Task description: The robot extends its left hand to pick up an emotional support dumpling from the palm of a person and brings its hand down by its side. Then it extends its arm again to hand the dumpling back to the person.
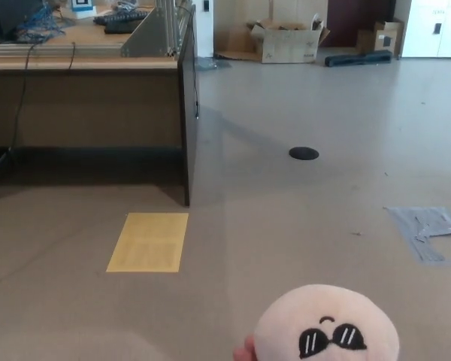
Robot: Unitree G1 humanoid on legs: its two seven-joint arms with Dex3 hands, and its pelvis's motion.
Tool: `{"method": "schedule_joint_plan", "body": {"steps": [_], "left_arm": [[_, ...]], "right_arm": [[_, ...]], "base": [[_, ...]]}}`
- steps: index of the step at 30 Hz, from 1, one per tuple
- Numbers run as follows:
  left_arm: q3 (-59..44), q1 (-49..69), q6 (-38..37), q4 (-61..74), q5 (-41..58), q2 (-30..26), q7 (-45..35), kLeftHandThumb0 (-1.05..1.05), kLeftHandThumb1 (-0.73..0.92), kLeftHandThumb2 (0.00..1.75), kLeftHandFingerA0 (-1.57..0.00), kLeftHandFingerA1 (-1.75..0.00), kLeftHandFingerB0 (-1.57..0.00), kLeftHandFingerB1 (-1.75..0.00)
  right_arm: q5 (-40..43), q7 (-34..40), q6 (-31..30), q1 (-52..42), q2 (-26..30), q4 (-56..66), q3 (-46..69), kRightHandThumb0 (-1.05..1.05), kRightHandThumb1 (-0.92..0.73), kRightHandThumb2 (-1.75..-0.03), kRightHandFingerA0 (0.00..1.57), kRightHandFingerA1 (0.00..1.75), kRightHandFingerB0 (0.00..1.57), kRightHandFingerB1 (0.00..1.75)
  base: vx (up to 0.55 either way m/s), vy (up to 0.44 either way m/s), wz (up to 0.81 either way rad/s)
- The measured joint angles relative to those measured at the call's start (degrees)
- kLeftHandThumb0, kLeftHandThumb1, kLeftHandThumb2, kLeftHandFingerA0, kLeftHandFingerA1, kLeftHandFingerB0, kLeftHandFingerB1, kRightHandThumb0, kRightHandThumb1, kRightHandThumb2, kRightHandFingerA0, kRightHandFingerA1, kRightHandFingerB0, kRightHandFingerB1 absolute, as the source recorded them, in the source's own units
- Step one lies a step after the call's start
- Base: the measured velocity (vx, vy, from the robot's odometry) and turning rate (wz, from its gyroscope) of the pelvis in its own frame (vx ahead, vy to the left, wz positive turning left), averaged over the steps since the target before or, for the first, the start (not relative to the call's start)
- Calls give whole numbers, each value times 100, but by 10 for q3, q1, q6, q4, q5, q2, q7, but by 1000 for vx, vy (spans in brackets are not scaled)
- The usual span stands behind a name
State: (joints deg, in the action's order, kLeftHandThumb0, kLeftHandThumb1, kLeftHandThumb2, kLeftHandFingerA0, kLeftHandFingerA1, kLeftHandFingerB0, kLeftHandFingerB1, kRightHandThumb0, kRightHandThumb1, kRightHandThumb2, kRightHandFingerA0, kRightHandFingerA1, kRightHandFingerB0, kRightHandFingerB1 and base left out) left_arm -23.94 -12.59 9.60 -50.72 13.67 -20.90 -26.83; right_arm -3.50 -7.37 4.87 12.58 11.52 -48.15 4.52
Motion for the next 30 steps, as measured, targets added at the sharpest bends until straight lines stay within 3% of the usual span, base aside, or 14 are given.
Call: {"method": "schedule_joint_plan", "body": {"steps": [7,8,9,10,11,16,20,24,25,26,30], "left_arm": [[-50,-30,9,10,46,-20,-73,-12,54,72,0,0,0,0],[-55,-33,9,15,52,-23,-84,-12,48,65,0,0,0,-3],[-59,-36,9,22,57,-25,-93,-40,29,61,0,-4,0,-2],[-61,-38,9,33,61,-28,-102,-48,32,64,0,-4,0,0],[-60,-48,10,59,65,-37,-112,-50,34,71,0,-12,0,-11],[-42,-123,11,164,73,-96,-139,-53,35,72,0,-12,-2,-14],[4,-222,14,234,73,-139,-164,-59,36,76,0,-13,-2,-15],[52,-306,16,273,67,-160,-185,-52,35,72,0,-8,0,-10],[75,-339,18,286,64,-166,-194,-48,32,72,0,-16,0,-16],[94,-365,19,295,61,-169,-201,-48,31,73,0,-21,0,-18],[157,-446,26,323,44,-172,-225,-43,30,71,0,-19,0,-18]], "right_arm": [[13,-17,13,33,0,1,15,-59,-37,-76,0,16,0,14],[15,-20,15,37,0,1,17,-59,-37,-74,0,14,0,11],[17,-22,17,39,0,0,20,-60,-37,-72,0,10,0,7],[18,-24,18,42,0,0,22,-60,-37,-71,0,9,0,6],[20,-27,21,45,0,-1,26,-60,-37,-71,0,9,0,5],[26,-37,26,60,0,-3,31,-59,-37,-72,0,12,0,8],[30,-43,29,64,0,-6,34,-59,-37,-73,0,12,0,10],[31,-46,30,67,0,-8,35,-56,-36,-74,0,17,0,15],[32,-47,31,68,0,-8,35,-53,-46,-62,0,18,0,13],[33,-48,31,69,0,-8,35,-56,-36,-75,0,19,0,17],[34,-50,33,72,0,-9,36,-55,-36,-75,0,18,0,16]], "base": [[0,0,0],[0,0,0],[0,0,0],[0,0,0],[93,-2,10],[96,1,1],[63,-3,1],[0,0,0],[0,0,0],[0,0,0],[0,0,0]]}}
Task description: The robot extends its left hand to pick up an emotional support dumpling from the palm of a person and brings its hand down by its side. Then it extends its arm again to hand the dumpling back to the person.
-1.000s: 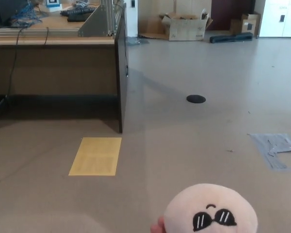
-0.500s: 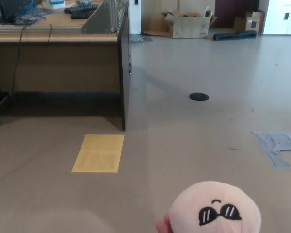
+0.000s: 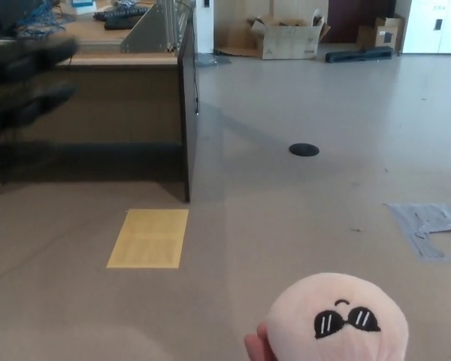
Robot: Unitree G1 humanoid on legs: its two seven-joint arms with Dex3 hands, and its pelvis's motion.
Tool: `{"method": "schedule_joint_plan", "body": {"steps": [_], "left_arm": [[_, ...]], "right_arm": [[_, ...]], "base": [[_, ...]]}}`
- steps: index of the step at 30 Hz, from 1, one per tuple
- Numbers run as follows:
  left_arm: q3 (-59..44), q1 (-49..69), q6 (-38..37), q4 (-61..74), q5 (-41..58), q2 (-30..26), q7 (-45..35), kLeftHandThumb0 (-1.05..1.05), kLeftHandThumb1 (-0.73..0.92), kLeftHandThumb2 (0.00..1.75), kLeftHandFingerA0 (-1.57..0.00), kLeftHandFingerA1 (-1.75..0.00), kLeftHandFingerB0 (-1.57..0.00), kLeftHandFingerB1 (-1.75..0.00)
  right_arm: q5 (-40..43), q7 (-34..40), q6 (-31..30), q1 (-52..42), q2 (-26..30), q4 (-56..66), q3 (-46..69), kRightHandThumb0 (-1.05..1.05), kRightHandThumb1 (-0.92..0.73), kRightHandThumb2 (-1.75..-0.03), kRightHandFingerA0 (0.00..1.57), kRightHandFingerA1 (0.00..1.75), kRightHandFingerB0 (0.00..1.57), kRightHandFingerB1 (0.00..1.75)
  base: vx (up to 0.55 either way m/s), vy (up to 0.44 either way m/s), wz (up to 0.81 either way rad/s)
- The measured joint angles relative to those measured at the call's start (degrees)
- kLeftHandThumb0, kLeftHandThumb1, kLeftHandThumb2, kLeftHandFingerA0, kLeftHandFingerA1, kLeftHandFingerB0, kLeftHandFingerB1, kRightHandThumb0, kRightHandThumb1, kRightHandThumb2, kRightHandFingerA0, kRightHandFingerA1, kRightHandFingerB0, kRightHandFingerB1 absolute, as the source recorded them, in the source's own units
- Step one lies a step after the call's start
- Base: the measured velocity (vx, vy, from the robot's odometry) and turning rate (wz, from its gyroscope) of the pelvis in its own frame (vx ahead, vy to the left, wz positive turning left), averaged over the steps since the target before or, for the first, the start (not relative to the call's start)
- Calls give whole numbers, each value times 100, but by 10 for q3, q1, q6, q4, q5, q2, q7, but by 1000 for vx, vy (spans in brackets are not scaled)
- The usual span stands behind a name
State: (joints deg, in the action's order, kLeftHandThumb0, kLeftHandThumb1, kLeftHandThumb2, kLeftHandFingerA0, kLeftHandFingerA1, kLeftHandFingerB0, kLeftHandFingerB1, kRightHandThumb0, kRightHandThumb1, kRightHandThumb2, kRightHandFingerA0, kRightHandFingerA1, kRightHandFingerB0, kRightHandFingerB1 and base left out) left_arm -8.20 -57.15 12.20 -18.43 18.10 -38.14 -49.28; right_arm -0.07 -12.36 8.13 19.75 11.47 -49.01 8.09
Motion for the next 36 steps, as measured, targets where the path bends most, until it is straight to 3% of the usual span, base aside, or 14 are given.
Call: {"method": "schedule_joint_plan", "body": {"steps": [1,2,9,17,28,31,32,36], "left_arm": [[26,-32,2,10,-7,0,-10,-58,37,74,0,-7,0,-7],[35,-42,3,14,-10,0,-13,-57,37,75,0,-6,0,-7],[193,-197,7,82,-54,10,-69,-53,34,75,0,-14,0,-10],[361,-305,36,150,-101,94,-132,-65,39,80,0,-3,0,0],[421,-282,62,188,-142,120,-165,-65,37,83,0,-4,0,0],[426,-278,62,190,-150,121,-174,-65,37,82,0,-6,0,0],[428,-276,62,194,-153,121,-179,-64,37,82,0,-7,0,0],[431,-273,62,203,-162,121,-191,-64,38,82,0,-9,0,0]], "right_arm": [[1,-1,1,1,0,0,0,-57,-36,-75,0,17,0,15],[1,-1,1,2,0,0,0,-56,-36,-74,0,18,0,15],[5,-7,8,8,-1,-1,1,-56,-37,-75,0,19,0,16],[6,-10,29,25,2,-9,-1,-57,-36,-74,0,16,0,13],[7,-26,70,38,3,-31,-5,-60,-38,-76,0,20,0,14],[5,-25,76,43,4,-40,-10,-58,-38,-79,0,28,0,21],[3,-23,76,45,5,-40,-13,-53,-51,-58,2,25,1,21],[1,-20,76,50,5,-40,-16,-55,-52,-56,4,28,1,24]], "base": [[0,0,0],[0,0,0],[0,0,0],[0,0,0],[0,0,0],[0,0,0],[0,0,0],[0,0,0]]}}
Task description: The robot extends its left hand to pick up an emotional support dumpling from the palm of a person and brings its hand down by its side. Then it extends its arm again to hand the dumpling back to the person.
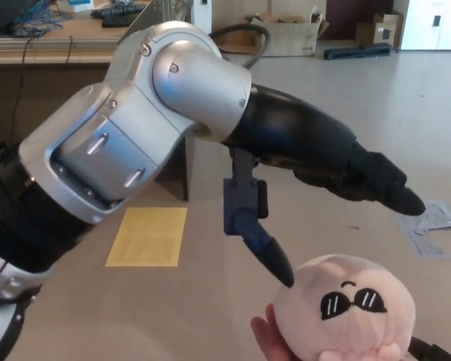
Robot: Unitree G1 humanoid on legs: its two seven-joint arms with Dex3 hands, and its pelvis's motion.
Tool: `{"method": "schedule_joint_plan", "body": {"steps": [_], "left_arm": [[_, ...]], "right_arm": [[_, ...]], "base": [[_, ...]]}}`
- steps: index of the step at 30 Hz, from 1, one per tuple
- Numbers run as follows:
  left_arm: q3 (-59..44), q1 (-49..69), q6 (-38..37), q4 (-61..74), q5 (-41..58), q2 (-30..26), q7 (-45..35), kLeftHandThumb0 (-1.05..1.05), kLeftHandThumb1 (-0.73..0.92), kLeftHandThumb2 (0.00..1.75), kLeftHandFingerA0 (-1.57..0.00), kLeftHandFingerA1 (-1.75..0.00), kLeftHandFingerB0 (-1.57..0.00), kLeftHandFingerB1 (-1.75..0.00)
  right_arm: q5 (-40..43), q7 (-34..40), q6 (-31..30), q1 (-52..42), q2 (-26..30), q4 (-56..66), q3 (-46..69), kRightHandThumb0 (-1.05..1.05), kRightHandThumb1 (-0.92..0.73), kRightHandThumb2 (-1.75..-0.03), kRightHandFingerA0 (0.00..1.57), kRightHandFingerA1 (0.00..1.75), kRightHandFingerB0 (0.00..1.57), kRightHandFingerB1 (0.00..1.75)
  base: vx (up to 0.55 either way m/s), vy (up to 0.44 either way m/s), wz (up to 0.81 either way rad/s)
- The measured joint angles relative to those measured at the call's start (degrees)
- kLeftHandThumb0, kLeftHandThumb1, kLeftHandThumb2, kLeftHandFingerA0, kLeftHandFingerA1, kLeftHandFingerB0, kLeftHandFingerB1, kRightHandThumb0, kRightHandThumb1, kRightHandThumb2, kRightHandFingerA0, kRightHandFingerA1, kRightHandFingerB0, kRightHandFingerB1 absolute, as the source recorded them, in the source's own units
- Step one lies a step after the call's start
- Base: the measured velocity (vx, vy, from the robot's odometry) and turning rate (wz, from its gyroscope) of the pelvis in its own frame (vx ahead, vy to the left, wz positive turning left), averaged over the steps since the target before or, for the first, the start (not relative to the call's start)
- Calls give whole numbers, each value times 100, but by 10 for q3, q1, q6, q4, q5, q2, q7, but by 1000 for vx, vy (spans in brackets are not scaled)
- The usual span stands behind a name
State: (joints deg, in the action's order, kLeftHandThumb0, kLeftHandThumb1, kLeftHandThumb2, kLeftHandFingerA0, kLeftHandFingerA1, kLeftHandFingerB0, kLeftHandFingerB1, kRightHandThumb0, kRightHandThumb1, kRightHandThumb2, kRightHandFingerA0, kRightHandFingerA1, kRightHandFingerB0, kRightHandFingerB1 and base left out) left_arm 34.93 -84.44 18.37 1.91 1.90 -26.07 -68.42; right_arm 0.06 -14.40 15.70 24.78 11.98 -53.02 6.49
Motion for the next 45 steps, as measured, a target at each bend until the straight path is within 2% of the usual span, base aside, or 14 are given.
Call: {"method": "schedule_joint_plan", "body": {"steps": [1,2,7,10,11,13,20,21,24,27,32,39,41,45], "left_arm": [[0,1,0,3,-4,-1,-3,-85,41,54,0,0,0,0],[0,2,0,4,-6,-1,-5,-89,38,63,0,0,0,0],[1,4,1,11,-16,-3,-21,-92,37,64,0,0,0,0],[1,4,6,18,-17,-1,-33,-89,43,56,0,0,0,0],[1,4,7,19,-17,-1,-34,-85,43,55,0,0,0,0],[1,4,11,24,-17,0,-41,-90,39,61,0,0,0,0],[1,12,26,54,-19,12,-54,-84,41,54,0,0,0,0],[2,13,29,57,-20,12,-54,-64,37,82,0,-6,0,0],[4,18,40,66,-24,13,-54,-66,38,83,0,-7,0,0],[6,23,46,73,-32,14,-54,-86,39,60,0,0,0,-1],[7,53,50,83,-47,24,-41,-64,35,85,0,-9,0,0],[7,106,2,86,-85,34,8,-69,24,91,-2,-12,0,-4],[7,116,-18,83,-99,34,23,-105,51,72,0,-29,0,-10],[10,136,-54,74,-124,37,52,-105,35,94,-3,-16,0,-7]], "right_arm": [[0,1,0,1,0,0,-1,-57,-37,-76,2,29,2,21],[0,1,0,1,0,0,-1,-56,-51,-56,6,29,2,24],[-1,6,-1,2,0,-3,-4,-54,-52,-58,8,30,6,21],[-6,9,4,3,5,-6,-13,-28,-42,-95,7,52,6,50],[-7,9,6,4,5,-7,-13,-45,-56,-57,49,41,45,36],[-6,6,17,5,8,-16,-12,-47,-61,-59,68,44,60,40],[-9,-6,54,15,17,-43,-20,-51,-64,-60,62,47,50,36],[-9,-6,57,15,17,-43,-20,-52,-64,-60,62,47,51,37],[-8,-7,63,18,17,-43,-21,-53,-66,-60,59,42,52,38],[-6,-14,55,24,17,-42,-18,-53,-70,-61,61,43,53,38],[-6,-19,53,25,18,-38,-19,-55,-72,-63,60,43,54,38],[-6,-23,53,25,18,-35,-19,-55,-72,-63,60,43,54,38],[-6,-24,53,25,18,-35,-19,-55,-72,-63,60,43,54,38],[-6,-25,53,25,18,-32,-19,-55,-72,-63,60,43,54,38]], "base": [[0,0,0],[0,0,0],[0,0,0],[0,0,0],[0,0,0],[0,0,0],[0,0,0],[0,0,0],[0,0,0],[0,0,0],[0,0,0],[0,0,0],[0,0,0],[0,0,0]]}}
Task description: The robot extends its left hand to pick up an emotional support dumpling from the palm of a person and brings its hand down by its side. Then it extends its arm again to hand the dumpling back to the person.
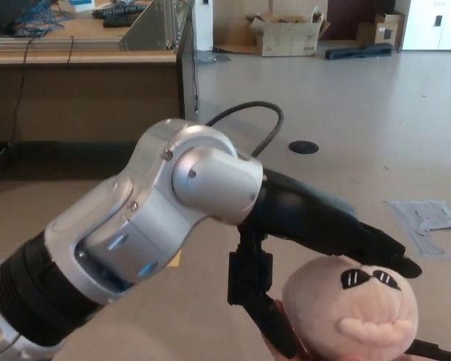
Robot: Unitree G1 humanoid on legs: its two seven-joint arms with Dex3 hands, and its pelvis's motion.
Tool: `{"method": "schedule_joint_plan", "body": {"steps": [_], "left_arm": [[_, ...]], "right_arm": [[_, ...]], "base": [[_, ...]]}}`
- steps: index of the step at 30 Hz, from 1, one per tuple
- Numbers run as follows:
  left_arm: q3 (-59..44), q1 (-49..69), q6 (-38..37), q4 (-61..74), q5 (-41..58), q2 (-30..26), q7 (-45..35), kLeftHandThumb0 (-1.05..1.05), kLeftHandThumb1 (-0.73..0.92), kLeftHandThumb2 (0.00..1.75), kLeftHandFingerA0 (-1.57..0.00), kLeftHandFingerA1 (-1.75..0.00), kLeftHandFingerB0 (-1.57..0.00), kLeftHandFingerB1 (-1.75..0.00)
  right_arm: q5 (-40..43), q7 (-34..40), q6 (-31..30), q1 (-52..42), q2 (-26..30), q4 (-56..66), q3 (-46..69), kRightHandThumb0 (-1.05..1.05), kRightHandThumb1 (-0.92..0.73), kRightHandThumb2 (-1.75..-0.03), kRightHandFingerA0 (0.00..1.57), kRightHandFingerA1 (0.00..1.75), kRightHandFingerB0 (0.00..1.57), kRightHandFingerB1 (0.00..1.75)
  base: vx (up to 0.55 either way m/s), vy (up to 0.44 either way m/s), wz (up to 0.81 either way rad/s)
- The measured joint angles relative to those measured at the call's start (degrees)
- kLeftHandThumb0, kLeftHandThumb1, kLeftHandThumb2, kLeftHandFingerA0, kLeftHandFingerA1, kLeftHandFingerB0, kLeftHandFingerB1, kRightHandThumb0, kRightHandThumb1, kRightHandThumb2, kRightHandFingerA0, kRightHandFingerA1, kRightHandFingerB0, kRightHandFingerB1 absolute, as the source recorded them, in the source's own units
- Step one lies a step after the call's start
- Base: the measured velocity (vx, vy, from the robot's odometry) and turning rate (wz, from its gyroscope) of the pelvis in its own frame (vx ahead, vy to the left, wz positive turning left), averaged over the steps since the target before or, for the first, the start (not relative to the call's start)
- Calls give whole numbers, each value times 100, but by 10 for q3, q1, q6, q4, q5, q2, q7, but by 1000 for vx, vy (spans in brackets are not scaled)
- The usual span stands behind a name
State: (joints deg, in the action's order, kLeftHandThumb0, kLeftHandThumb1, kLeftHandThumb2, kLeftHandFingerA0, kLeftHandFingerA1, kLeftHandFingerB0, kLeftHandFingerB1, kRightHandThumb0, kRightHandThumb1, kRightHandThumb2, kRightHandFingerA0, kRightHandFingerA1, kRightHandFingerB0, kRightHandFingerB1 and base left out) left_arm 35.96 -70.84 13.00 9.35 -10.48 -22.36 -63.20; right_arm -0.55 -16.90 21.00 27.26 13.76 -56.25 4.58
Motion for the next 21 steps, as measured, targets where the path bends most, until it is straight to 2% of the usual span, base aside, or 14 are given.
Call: {"method": "schedule_joint_plan", "body": {"steps": [1,2,3,6,7,8,9,13,14,15,16,18,20,21], "left_arm": [[2,4,-8,-2,-6,0,7,-105,44,96,-1,-34,0,-14],[3,9,-18,-4,-13,2,15,-105,44,96,-1,-34,0,-14],[4,12,-24,-5,-18,3,22,-105,56,79,0,-51,0,-18],[12,23,-51,-9,-43,9,50,-105,56,79,0,-51,0,-18],[14,25,-59,-10,-50,10,57,-105,38,98,-49,-66,-37,-47],[15,27,-67,-11,-57,13,65,-105,38,98,-49,-66,-37,-47],[13,35,-73,-11,-63,19,78,-105,33,110,-53,-65,-47,-37],[9,67,-88,-11,-74,43,122,-105,33,110,-53,-65,-47,-37],[8,72,-91,-11,-76,46,130,101,-73,0,-56,-70,-47,-58],[7,80,-97,-11,-79,51,142,101,-73,0,-56,-70,-47,-58],[5,87,-100,-11,-82,56,154,-30,-35,72,-52,-70,-48,-61],[1,103,-107,-11,-89,72,179,-28,-43,67,-49,-69,-51,-61],[-4,115,-110,-11,-93,83,198,-28,-43,67,-49,-69,-51,-61],[-7,122,-110,-11,-96,88,207,-43,42,83,-117,-141,-100,-131]], "right_arm": [[0,0,0,0,0,0,0,-55,-72,-63,60,43,54,38],[0,0,0,0,0,1,0,-55,-72,-63,60,43,54,38],[0,0,0,0,0,1,0,-55,-72,-63,60,43,54,38],[0,0,0,0,0,1,0,-55,-72,-63,60,43,54,38],[0,-1,0,0,0,2,0,-55,-72,-63,60,43,54,38],[0,-1,0,0,0,2,0,-55,-72,-63,60,43,54,38],[0,-1,0,0,0,2,0,-55,-72,-63,60,43,54,38],[0,-1,0,0,0,2,0,-55,-72,-63,60,43,54,38],[0,-1,0,0,0,2,0,-55,-72,-63,60,43,54,38],[0,-1,0,0,0,2,-1,-55,-72,-63,60,43,54,38],[0,-1,0,0,0,2,-1,-55,-72,-63,60,43,54,38],[0,-1,0,0,0,2,-1,-55,-72,-63,60,43,54,38],[0,-1,0,0,0,2,-1,-55,-72,-63,60,43,54,38],[-1,-1,0,0,0,2,-2,-55,-77,-64,56,48,49,35]], "base": [[0,0,0],[0,0,0],[0,0,0],[0,0,0],[0,0,0],[0,0,0],[0,0,0],[0,0,0],[0,0,0],[0,0,0],[0,0,0],[0,0,0],[0,0,0],[0,0,0]]}}
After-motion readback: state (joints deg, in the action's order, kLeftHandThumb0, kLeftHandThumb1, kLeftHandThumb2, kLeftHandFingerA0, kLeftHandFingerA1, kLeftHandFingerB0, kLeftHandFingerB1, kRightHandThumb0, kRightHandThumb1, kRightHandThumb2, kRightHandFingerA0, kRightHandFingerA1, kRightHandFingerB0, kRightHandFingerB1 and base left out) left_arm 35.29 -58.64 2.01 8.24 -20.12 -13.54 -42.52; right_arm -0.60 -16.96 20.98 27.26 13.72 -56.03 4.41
